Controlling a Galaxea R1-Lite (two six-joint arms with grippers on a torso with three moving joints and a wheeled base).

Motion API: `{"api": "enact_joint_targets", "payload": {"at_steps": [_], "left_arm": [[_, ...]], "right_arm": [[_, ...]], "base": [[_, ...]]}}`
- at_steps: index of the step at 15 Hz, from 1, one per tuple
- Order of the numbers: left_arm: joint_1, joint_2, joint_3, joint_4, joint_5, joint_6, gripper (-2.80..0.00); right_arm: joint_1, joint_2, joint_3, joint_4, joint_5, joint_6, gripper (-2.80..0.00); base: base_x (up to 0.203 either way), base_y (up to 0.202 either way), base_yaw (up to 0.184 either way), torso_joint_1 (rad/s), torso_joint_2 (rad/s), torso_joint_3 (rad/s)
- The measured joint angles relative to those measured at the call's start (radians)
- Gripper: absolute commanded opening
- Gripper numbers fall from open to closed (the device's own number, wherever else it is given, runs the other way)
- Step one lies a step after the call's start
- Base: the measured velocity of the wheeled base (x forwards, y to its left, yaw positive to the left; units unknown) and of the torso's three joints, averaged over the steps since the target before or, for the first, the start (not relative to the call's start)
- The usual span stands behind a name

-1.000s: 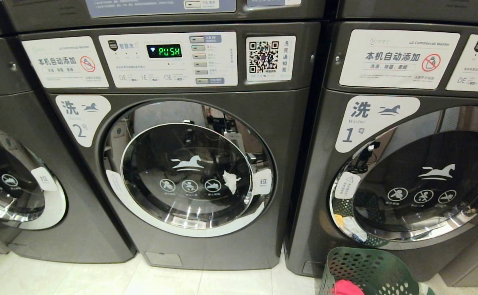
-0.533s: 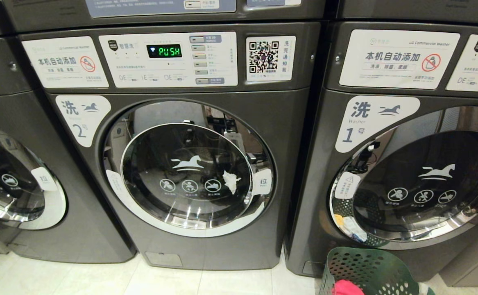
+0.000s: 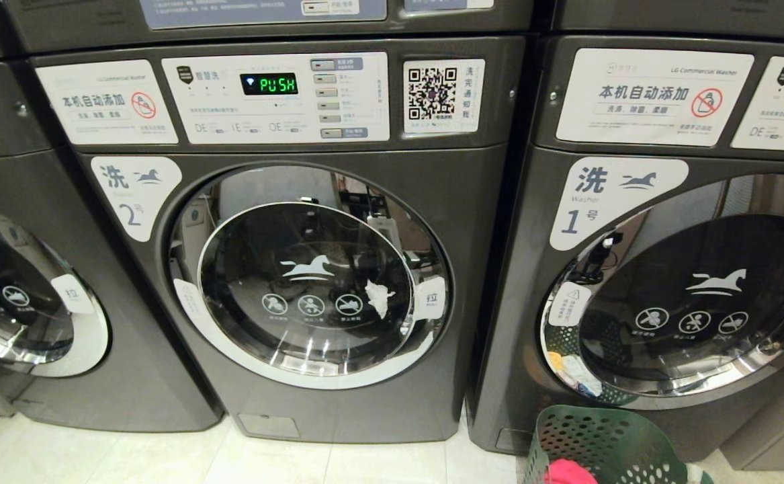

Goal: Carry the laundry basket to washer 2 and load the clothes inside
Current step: Open the lid of the washing machine

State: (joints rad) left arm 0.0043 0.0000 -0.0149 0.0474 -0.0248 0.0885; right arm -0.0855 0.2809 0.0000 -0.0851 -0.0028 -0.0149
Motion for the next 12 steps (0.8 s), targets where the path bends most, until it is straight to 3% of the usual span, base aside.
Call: {"api": "enact_joint_targets", "payload": {"at_steps": [12], "left_arm": [[0.0, 0.0, 0.001, 0.0, 0.0, 0.0, -2.8]], "right_arm": [[-0.002, 0.0, 0.0, 0.0, -0.003, 0.003, -2.8]], "base": [[0.0, 0.0, 0.0, 0.0, 0.0, 0.0]]}}
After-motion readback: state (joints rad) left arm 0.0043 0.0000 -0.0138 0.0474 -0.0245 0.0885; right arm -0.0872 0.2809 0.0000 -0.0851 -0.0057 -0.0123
